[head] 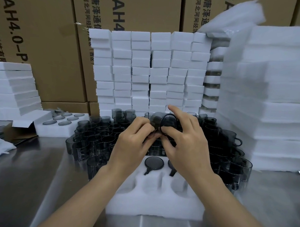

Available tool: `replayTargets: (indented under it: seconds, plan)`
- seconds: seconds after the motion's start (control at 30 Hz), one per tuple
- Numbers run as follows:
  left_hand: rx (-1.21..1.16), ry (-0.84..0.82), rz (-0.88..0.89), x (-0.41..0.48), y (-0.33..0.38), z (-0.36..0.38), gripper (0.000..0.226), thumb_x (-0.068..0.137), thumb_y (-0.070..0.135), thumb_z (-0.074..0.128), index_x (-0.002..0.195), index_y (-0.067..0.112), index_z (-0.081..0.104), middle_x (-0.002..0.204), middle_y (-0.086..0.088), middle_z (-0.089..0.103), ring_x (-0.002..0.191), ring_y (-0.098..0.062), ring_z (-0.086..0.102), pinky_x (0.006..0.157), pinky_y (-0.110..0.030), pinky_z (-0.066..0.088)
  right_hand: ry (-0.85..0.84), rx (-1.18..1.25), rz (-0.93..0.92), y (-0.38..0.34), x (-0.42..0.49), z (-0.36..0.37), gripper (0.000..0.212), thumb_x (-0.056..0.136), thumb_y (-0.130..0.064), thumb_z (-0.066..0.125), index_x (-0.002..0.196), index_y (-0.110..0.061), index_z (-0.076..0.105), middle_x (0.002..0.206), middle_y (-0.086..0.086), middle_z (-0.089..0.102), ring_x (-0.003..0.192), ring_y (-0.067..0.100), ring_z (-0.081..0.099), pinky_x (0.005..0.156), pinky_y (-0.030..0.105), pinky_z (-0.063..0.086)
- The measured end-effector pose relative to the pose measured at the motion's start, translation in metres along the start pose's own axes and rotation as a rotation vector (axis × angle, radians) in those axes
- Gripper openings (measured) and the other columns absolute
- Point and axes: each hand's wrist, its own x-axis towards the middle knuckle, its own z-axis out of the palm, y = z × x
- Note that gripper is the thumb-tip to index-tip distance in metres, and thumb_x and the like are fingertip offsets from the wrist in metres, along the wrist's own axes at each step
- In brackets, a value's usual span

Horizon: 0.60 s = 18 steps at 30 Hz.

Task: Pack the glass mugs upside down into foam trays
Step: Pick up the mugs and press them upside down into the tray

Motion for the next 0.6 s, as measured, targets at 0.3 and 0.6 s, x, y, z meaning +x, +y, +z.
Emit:
replayTargets:
  seconds: [0.3,0.6]
  plan:
    - [0.010,-0.014,-0.002,0.001,-0.001,0.000,0.017,0.107,0.015,0.058,0.096,0.002,0.063,0.112,0.000,0.057,0.088,-0.018,0.057,0.079,-0.031,0.053,0.021,0.132,0.054,-0.001,-0.002,0.003,0.033,0.083,-0.010,0.080,0.107,-0.017,0.058,0.145,0.004,0.054,0.122,0.025,0.052,0.095,0.039,0.055]
    - [-0.050,0.031,-0.166,0.002,-0.004,-0.001,0.009,0.106,0.021,0.058,0.100,0.015,0.056,0.102,0.008,0.051,0.085,-0.006,0.050,0.074,-0.013,0.038,0.038,0.560,0.441,-0.010,0.002,-0.002,0.028,0.088,-0.020,0.070,0.111,-0.030,0.058,0.111,-0.014,0.067,0.106,0.011,0.066,0.090,0.027,0.053]
